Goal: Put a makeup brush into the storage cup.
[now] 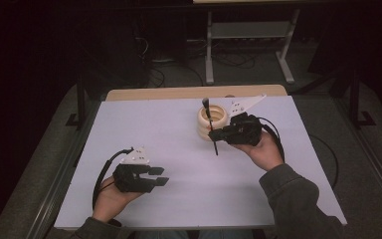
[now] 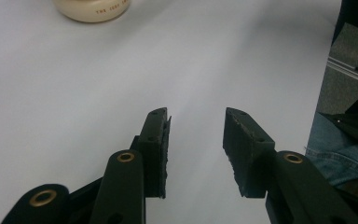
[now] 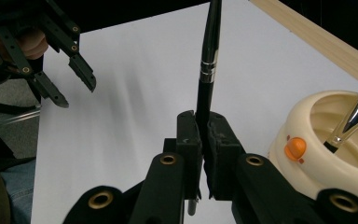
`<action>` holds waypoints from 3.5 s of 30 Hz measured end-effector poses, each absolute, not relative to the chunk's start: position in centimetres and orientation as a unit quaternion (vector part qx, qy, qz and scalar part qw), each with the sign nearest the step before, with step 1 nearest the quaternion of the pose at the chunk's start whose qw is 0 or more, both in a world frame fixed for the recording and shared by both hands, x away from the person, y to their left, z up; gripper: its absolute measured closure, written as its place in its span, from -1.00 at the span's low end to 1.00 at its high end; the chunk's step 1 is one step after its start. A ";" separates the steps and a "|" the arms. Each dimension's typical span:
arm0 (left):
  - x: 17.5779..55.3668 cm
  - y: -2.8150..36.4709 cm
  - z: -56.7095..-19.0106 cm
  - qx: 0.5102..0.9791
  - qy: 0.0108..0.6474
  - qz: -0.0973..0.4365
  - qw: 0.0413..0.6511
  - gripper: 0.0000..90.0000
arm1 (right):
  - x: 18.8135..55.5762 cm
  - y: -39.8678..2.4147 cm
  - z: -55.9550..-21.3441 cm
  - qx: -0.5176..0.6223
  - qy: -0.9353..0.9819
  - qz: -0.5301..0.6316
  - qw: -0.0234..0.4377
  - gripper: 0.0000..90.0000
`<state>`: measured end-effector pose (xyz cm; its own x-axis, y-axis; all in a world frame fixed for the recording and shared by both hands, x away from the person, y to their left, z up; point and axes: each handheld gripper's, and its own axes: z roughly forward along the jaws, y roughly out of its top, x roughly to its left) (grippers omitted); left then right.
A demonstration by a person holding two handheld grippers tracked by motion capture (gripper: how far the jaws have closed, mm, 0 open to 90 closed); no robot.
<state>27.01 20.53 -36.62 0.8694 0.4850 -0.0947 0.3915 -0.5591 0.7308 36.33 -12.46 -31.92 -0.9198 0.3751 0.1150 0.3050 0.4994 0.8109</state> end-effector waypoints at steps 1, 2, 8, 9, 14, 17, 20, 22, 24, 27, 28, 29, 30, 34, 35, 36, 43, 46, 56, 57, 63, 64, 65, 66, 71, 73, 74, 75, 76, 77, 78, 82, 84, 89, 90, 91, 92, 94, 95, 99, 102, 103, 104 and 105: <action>27.0 20.5 -36.6 0.881 0.249 0.059 0.398 0.33 | 36.3 -12.5 -31.9 0.197 0.865 0.460 0.038 0.86; 27.1 20.6 -36.6 0.882 0.247 0.058 0.397 0.33 | 36.4 -12.4 -31.9 0.197 0.865 0.460 0.040 0.86; 27.0 20.8 -36.6 0.881 0.250 0.059 0.397 0.30 | 37.1 -12.2 -31.4 0.198 0.863 0.463 0.042 0.86; 27.1 20.9 -36.6 0.881 0.249 0.059 0.397 0.30 | 37.2 -12.2 -31.4 0.198 0.864 0.462 0.044 0.86; 27.0 21.0 -36.6 0.880 0.254 0.059 0.397 0.27 | 37.6 -12.3 -31.1 0.201 0.862 0.463 0.045 0.86; 27.1 21.1 -36.6 0.879 0.254 0.059 0.398 0.25 | 38.0 -12.4 -30.7 0.204 0.861 0.464 0.047 0.86; 27.1 21.3 -36.6 0.879 0.255 0.059 0.398 0.23 | 38.3 -12.6 -30.4 0.206 0.860 0.465 0.047 0.86; 27.2 21.3 -36.6 0.879 0.254 0.060 0.399 0.22 | 38.5 -12.7 -30.3 0.208 0.859 0.465 0.048 0.86; 27.2 21.4 -36.6 0.879 0.256 0.059 0.398 0.21 | 38.8 -12.8 -30.2 0.206 0.860 0.464 0.052 0.86; 27.3 21.6 -36.6 0.878 0.259 0.059 0.399 0.21 | 39.1 -12.8 -30.0 0.213 0.857 0.467 0.048 0.86; 27.3 21.6 -36.6 0.876 0.261 0.059 0.401 0.21 | 39.2 -12.8 -30.0 0.213 0.857 0.467 0.050 0.86; 27.4 21.7 -36.6 0.877 0.260 0.060 0.400 0.21 | 39.4 -12.9 -29.9 0.213 0.857 0.467 0.049 0.86; 27.4 21.8 -36.6 0.876 0.261 0.059 0.401 0.20 | 39.5 -12.9 -29.9 0.215 0.856 0.468 0.049 0.86; 27.5 22.0 -36.6 0.876 0.261 0.060 0.400 0.19 | 39.9 -12.9 -29.7 0.217 0.856 0.467 0.051 0.86; 27.5 22.0 -36.6 0.876 0.262 0.060 0.400 0.19 | 40.0 -12.9 -29.6 0.218 0.856 0.467 0.050 0.86; 27.5 22.0 -36.6 0.876 0.263 0.060 0.401 0.18 | 40.1 -12.9 -29.5 0.218 0.856 0.466 0.051 0.86; 27.5 22.3 -36.6 0.873 0.267 0.061 0.404 0.17 | 40.9 -12.7 -28.8 0.218 0.855 0.467 0.057 0.86; 27.5 22.4 -36.5 0.873 0.266 0.062 0.403 0.17 | 41.2 -12.6 -28.6 0.220 0.854 0.467 0.060 0.86; 27.4 22.5 -36.4 0.872 0.267 0.062 0.405 0.16 | 42.4 -12.6 -28.1 0.230 0.854 0.462 0.062 0.86; 27.4 22.5 -36.4 0.873 0.267 0.062 0.404 0.16 | 42.4 -12.6 -28.1 0.230 0.854 0.461 0.063 0.86; 27.4 22.5 -36.4 0.872 0.265 0.063 0.407 0.16 | 43.1 -12.5 -27.7 0.238 0.852 0.461 0.067 0.86; 27.4 22.5 -36.4 0.871 0.266 0.064 0.407 0.16 | 43.3 -12.5 -27.6 0.239 0.852 0.461 0.068 0.86; 27.5 22.6 -36.4 0.873 0.264 0.065 0.406 0.16 | 43.4 -12.5 -27.5 0.240 0.852 0.461 0.068 0.86; 27.5 22.6 -36.4 0.872 0.265 0.065 0.407 0.16 | 43.5 -12.4 -27.4 0.242 0.850 0.462 0.067 0.86; 27.4 22.7 -36.4 0.870 0.268 0.064 0.409 0.16 | 44.4 -12.3 -27.2 0.247 0.849 0.462 0.074 0.86; 27.4 22.8 -36.3 0.873 0.264 0.066 0.405 0.16 | 44.6 -12.2 -27.1 0.253 0.847 0.462 0.074 0.86; 27.4 22.8 -36.3 0.873 0.264 0.066 0.406 0.16 | 44.8 -12.2 -27.0 0.252 0.847 0.461 0.078 0.86; 27.4 22.9 -36.3 0.872 0.264 0.067 0.406 0.16 | 44.9 -12.2 -27.0 0.256 0.845 0.462 0.078 0.86; 27.4 22.9 -36.3 0.872 0.264 0.066 0.406 0.16 | 45.1 -12.2 -27.1 0.257 0.845 0.463 0.080 0.86; 27.4 22.9 -36.3 0.873 0.263 0.067 0.406 0.16 | 45.3 -12.3 -27.1 0.260 0.843 0.463 0.082 0.86; 27.4 22.9 -36.3 0.873 0.263 0.067 0.406 0.15 | 45.5 -12.3 -27.2 0.263 0.842 0.464 0.083 0.86; 27.4 22.9 -36.3 0.872 0.264 0.067 0.406 0.15 | 46.2 -12.6 -27.8 0.280 0.838 0.461 0.085 0.86; 27.4 22.9 -36.3 0.871 0.266 0.067 0.408 0.14 | 46.6 -12.7 -28.2 0.285 0.836 0.462 0.084 0.86; 27.4 22.9 -36.4 0.870 0.271 0.066 0.407 0.14 | 47.4 -12.7 -29.2 0.303 0.833 0.455 0.086 0.86; 27.4 22.9 -36.4 0.869 0.270 0.068 0.410 0.14 | 47.5 -12.7 -29.3 0.305 0.833 0.455 0.084 0.86; 27.4 22.9 -36.4 0.869 0.270 0.067 0.410 0.14 | 47.6 -12.7 -29.4 0.306 0.833 0.454 0.085 0.86; 27.4 22.9 -36.4 0.868 0.271 0.067 0.410 0.14 | 47.5 -12.6 -29.4 0.315 0.831 0.451 0.081 0.86; 27.4 22.9 -36.4 0.869 0.270 0.066 0.409 0.13 | 47.8 -12.6 -29.8 0.311 0.831 0.453 0.084 0.86; 27.4 22.9 -36.4 0.869 0.270 0.066 0.409 0.12 | 47.8 -12.5 -29.8 0.314 0.831 0.452 0.082 0.86; 27.4 22.9 -36.4 0.870 0.269 0.066 0.409 0.12 | 47.9 -12.4 -30.2 0.317 0.831 0.450 0.083 0.86; 27.3 22.9 -36.4 0.870 0.269 0.067 0.408 0.12 | 48.0 -12.3 -30.4 0.326 0.828 0.449 0.083 0.86; 27.4 22.9 -36.4 0.870 0.269 0.067 0.408 0.11 | 48.0 -12.3 -30.5 0.325 0.827 0.451 0.083 0.86; 27.4 22.9 -36.4 0.870 0.269 0.066 0.408 0.11 | 48.0 -12.3 -30.6 0.326 0.828 0.449 0.082 0.86; 27.4 23.0 -36.4 0.870 0.269 0.067 0.408 0.11 | 48.0 -12.3 -30.7 0.328 0.827 0.448 0.082 0.86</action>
